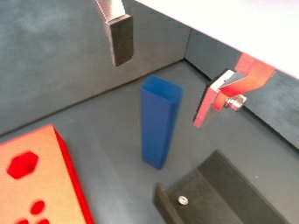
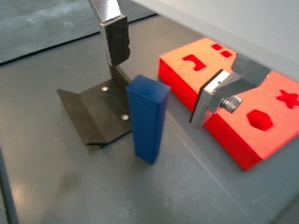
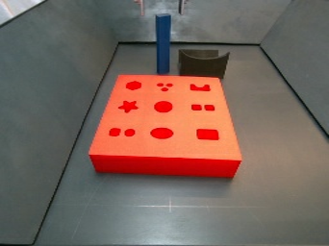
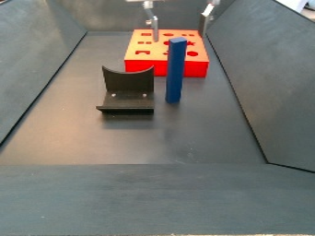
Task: Pick up the rectangle object. Move up. Move to above the board. Insert the rectangle object.
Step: Pick up the rectangle object.
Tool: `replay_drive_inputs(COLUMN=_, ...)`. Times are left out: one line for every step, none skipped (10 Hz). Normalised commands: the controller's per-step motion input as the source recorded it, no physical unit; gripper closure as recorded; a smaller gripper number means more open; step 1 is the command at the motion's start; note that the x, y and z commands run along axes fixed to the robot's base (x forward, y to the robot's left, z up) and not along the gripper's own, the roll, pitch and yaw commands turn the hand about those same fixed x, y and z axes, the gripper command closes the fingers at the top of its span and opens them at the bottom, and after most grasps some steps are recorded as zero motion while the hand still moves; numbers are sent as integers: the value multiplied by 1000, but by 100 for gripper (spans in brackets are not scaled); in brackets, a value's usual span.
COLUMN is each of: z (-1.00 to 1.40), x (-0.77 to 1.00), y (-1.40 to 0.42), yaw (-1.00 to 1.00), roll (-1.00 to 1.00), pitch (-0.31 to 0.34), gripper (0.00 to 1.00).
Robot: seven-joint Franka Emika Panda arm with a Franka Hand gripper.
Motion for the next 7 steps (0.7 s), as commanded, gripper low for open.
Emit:
replay_drive_inputs(z=-194, x=211, y=114, yaw=294, roll=-80, pitch=-31, gripper=0)
replay_drive_inputs(z=-240, x=140, y=63, yaw=303, roll=-41, pitch=-29, gripper=0)
replay_drive_inputs(z=-251, x=0, y=0, yaw=134, roll=-9, pitch=-20, gripper=0)
replay_drive_inputs(z=-200, x=0, y=-11, yaw=89, roll=-11, pitch=-44, gripper=0)
replay_drive_inputs(z=-240, x=26, y=-9, yaw=134, roll=-6, pitch=-47, gripper=0)
replay_drive_inputs(z=-303, x=80, y=0, yaw=206, roll=0, pitch=-50, gripper=0)
replay_drive_inputs(z=-314, x=106, y=0, yaw=220, roll=0, pitch=-39, gripper=0)
